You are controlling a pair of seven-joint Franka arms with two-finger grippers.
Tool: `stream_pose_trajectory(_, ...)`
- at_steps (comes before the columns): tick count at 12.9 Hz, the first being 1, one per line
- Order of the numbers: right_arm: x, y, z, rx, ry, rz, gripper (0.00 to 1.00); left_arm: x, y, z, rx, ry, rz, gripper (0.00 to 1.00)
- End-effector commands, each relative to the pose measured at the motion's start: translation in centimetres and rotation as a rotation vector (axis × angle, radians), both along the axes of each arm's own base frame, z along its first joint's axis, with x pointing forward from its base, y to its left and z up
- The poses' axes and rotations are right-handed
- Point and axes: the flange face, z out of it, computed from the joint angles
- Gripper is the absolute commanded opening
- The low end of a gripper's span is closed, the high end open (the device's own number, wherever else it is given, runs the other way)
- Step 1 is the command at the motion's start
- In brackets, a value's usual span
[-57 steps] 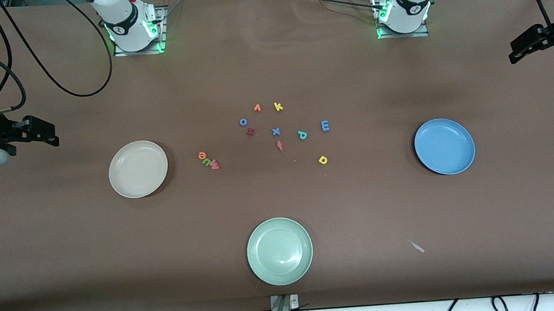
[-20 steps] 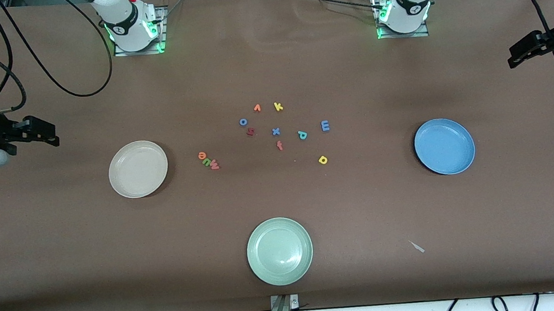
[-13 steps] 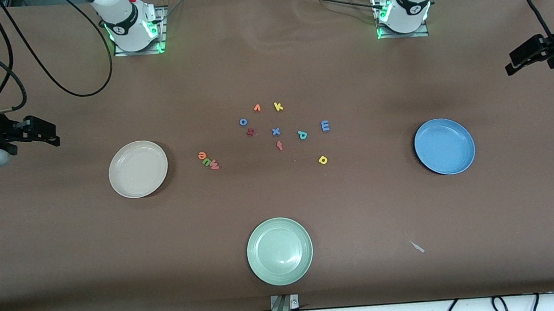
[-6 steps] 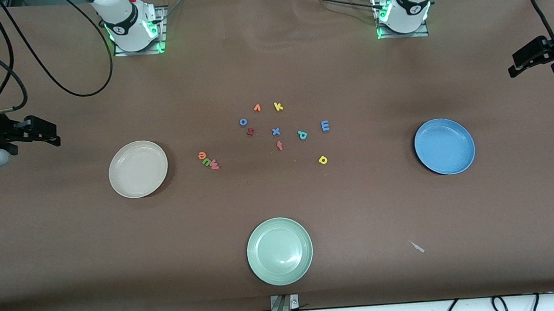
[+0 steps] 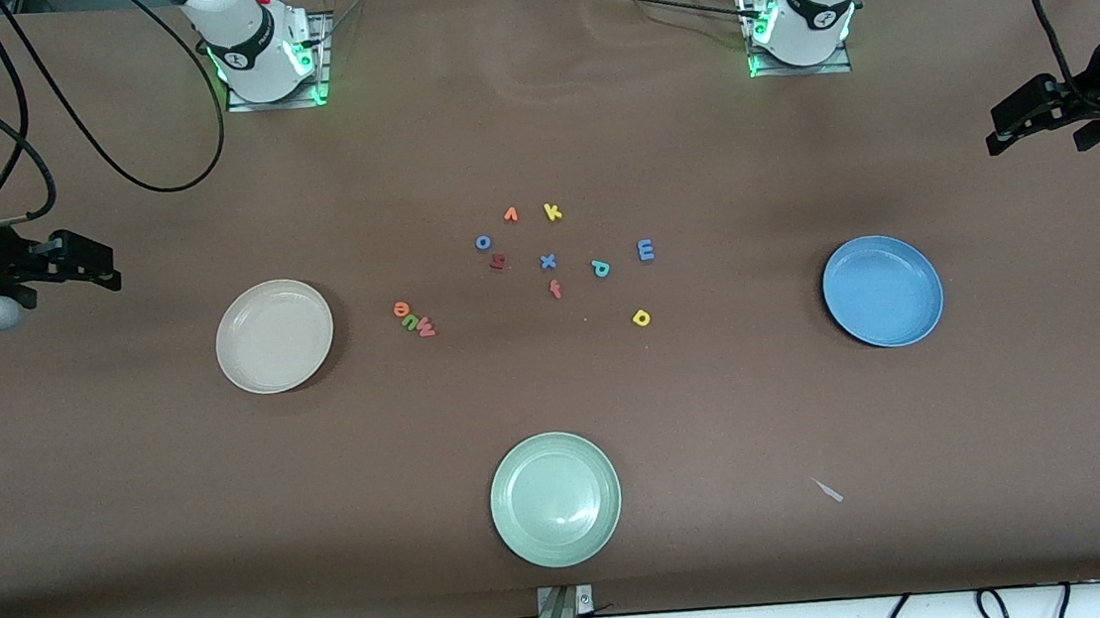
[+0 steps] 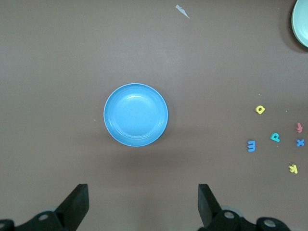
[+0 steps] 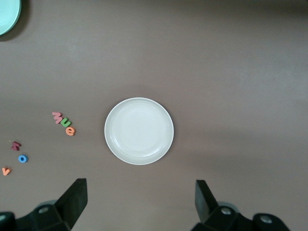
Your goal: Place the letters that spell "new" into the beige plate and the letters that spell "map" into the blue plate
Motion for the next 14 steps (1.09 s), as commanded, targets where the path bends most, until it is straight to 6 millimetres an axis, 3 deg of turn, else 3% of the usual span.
stream_pose_trajectory(1, -0.1, 0.1, 0.1, 0.014, 0.006, 0.006, 0.99, 0.0, 0.2, 0.1, 0.028, 0.005, -0.022, 1.00)
stream_pose_trajectory(12, -0.1, 0.5, -0.3, 0.013, 0.018, 0.017, 0.99, 0.1, 0.7, 0.3, 0.027, 0.000, 0.002, 1.00)
stream_pose_trajectory(14, -0.1, 0.7, -0.3, 0.013, 0.017, 0.018, 0.99, 0.9, 0.9, -0.8, 0.024, 0.019, 0.002, 1.00)
